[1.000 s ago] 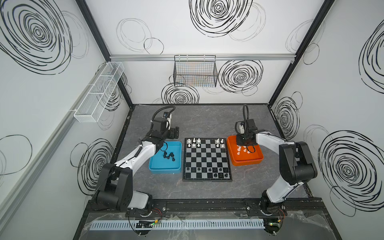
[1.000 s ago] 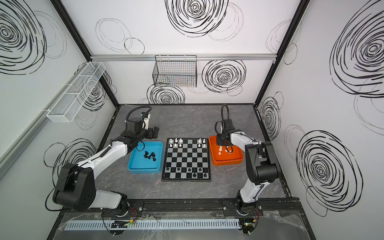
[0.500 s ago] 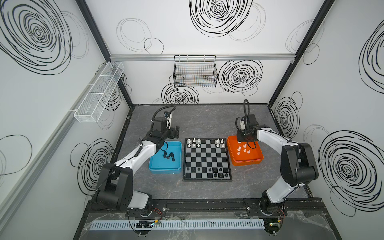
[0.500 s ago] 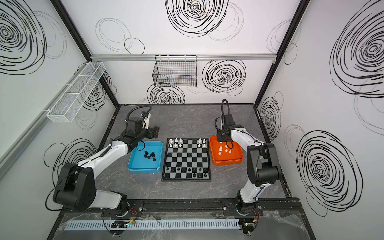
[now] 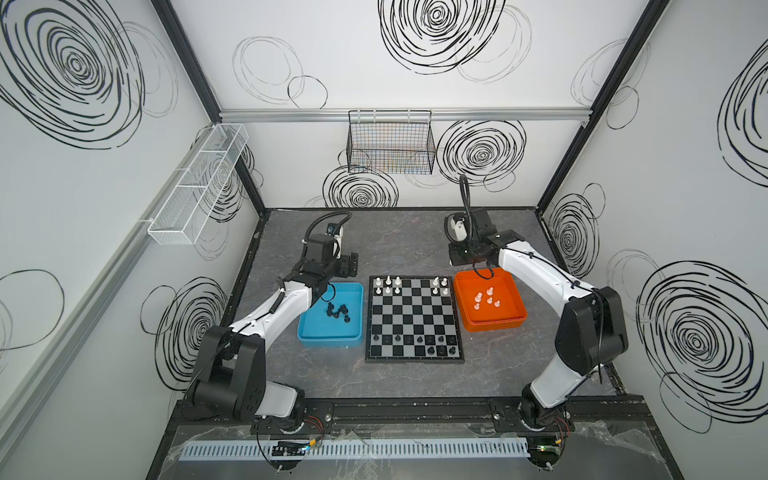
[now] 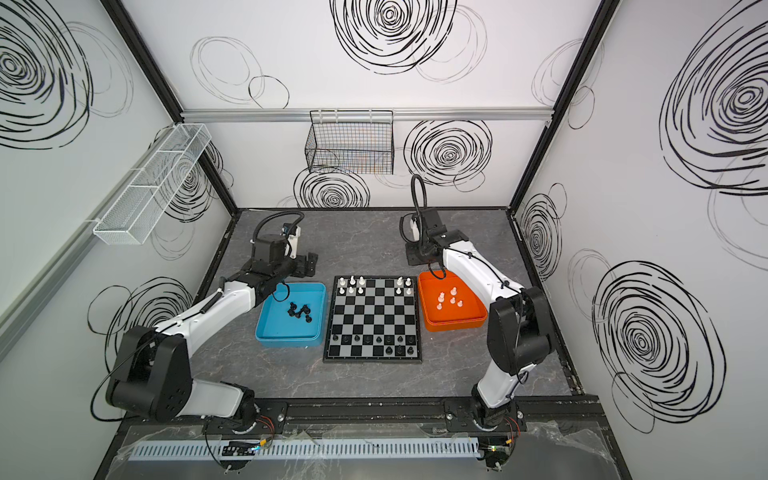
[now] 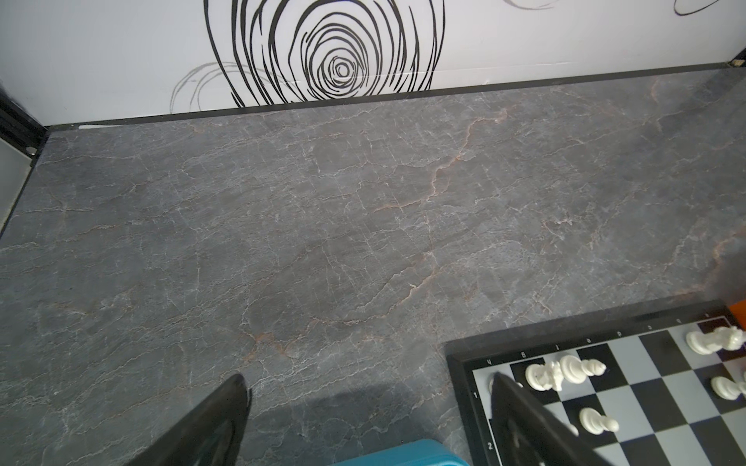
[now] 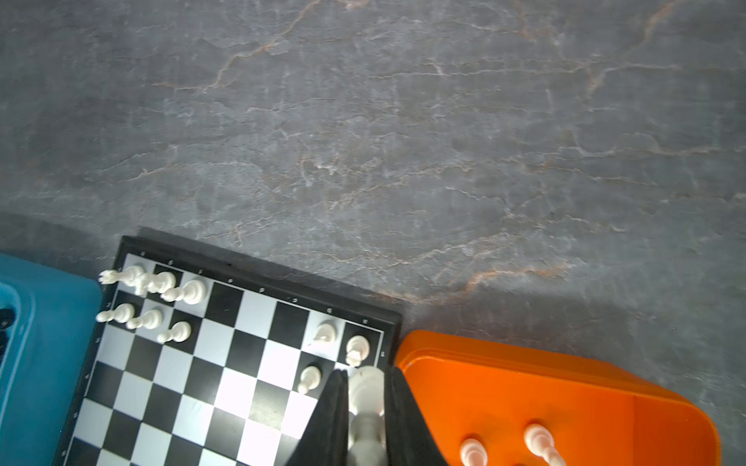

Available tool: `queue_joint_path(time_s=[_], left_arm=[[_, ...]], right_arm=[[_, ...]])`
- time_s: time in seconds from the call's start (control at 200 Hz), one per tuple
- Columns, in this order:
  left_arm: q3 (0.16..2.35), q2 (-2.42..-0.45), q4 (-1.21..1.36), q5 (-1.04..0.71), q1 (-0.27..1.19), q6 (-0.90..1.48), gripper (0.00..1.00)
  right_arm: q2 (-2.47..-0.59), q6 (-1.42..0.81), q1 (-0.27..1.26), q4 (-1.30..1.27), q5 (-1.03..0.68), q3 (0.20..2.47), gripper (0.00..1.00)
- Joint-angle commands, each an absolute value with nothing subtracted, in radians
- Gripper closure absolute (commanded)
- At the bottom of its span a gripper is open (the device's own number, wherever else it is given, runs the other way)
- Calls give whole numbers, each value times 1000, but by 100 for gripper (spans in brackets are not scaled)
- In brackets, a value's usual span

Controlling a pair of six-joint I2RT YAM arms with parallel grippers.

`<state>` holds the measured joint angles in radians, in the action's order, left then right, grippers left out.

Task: Set up the chess pieces on the board
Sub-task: 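Carry the white pawn with the right gripper and set it on the board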

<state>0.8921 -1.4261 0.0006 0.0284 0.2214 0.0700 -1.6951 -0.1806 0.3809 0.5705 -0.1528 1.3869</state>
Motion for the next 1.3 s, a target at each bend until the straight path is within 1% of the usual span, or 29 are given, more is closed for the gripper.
queue_joint_path(time_s=[0.0,0.385,0.75,1.296], left_arm=[[922,-1433,20,47,219,64,4],[925,-1431,18,46,209,72,4],[930,-1434,15,42,209,72,4],[932,-1442,12,39,207,77,4]], right_arm=[[-1744,-187,425,604,-161,1430,80],[-1884,-202,545,575,-179,1537,80],[-1976,-187,565,592,-172,1598,80],[-2026,-188,582,570,-167,1567,79]])
